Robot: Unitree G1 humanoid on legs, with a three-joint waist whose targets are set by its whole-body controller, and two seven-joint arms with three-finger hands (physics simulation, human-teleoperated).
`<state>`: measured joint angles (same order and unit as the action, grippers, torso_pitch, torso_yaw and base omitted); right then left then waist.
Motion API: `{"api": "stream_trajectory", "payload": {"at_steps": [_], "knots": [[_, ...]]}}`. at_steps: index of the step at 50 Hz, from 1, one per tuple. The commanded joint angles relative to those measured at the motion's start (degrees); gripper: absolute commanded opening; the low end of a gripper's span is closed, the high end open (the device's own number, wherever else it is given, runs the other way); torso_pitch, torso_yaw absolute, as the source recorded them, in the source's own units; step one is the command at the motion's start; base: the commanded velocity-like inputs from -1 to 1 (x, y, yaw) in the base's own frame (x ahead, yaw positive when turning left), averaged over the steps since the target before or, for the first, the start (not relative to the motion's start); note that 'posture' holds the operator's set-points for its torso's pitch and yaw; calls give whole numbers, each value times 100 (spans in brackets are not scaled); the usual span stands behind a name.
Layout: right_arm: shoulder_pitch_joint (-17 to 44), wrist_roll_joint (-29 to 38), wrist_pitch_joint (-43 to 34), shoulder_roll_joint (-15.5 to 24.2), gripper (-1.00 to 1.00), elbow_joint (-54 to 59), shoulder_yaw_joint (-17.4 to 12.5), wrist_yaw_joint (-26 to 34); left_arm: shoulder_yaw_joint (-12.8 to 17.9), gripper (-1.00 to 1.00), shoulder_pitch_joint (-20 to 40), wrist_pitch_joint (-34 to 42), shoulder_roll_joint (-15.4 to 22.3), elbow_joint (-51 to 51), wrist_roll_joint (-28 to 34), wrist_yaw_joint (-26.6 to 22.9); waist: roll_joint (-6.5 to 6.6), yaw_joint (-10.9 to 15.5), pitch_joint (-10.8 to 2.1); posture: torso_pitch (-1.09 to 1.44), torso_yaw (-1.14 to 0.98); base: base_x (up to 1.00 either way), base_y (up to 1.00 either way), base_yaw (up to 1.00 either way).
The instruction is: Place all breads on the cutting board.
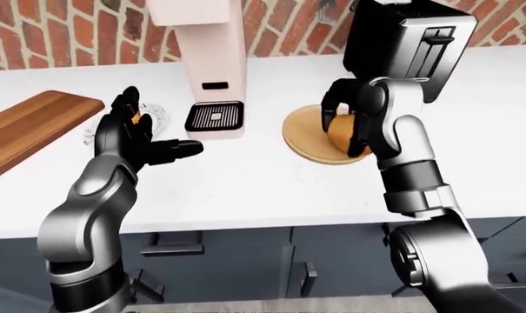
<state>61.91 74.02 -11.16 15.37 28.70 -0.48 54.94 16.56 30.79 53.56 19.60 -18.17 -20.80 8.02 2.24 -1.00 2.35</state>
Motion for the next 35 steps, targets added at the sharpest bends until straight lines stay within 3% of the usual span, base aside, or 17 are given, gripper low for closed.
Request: {"api": "stream_trajectory", "payload": {"at_steps": [1, 7, 10, 13, 18, 21, 23, 26, 34, 35], "knots": [[524, -62, -38, 84, -100, -2, -77, -392, 67, 100, 142, -196, 81, -166, 15, -17, 2, 0, -180, 0, 0, 0, 0, 0], [2037, -386, -279, 198, -100, 1109, -108, -688, 45, 100, 236, -133, 114, -148, 21, -39, 57, -15, -147, 0, 0, 0, 0, 0], [2375, -874, -729, 96, -100, 1266, -300, -796, 80, 100, 481, 31, 300, -90, 7, -99, 64, -20, -116, 0, 0, 0, 0, 0], [2520, -1274, -1071, 111, -100, 1302, -291, -846, 73, 100, 524, 68, 332, -95, 22, -118, 47, -24, -103, 0, 0, 0, 0, 0], [2931, -2534, -2619, -78, -100, 1276, -711, -1239, 70, 100, 877, 160, 484, 134, 50, -170, 35, -2, -117, 0, 0, 0, 0, 0], [2914, -3231, -3472, -91, -100, 792, -701, -1408, 97, 100, 1128, 190, 670, 345, 71, -253, 36, 19, -100, 0, 0, 0, 0, 0], [2703, -3417, -4048, -27, -100, -21, -501, -1345, 145, 100, 1329, 315, 813, 416, 42, -276, 30, 31, -82, 0, 0, 0, 0, 0], [2539, -3718, -4761, 2, -100, -886, -529, -1565, 189, 100, 1525, 425, 972, 521, 12, -304, 24, 49, -54, 0, 0, 0, 0, 0], [2337, -4411, -5224, 288, -100, -1595, -534, -2224, 226, 100, 1722, 518, 1330, 672, 29, -415, 34, 61, -30, 0, 0, 0, 0, 0], [2338, -4472, -5239, 332, -100, -1611, -495, -2271, 244, 100, 1781, 597, 1363, 655, 15, -414, 72, 42, -174, 0, 0, 0, 24, 0]]}}
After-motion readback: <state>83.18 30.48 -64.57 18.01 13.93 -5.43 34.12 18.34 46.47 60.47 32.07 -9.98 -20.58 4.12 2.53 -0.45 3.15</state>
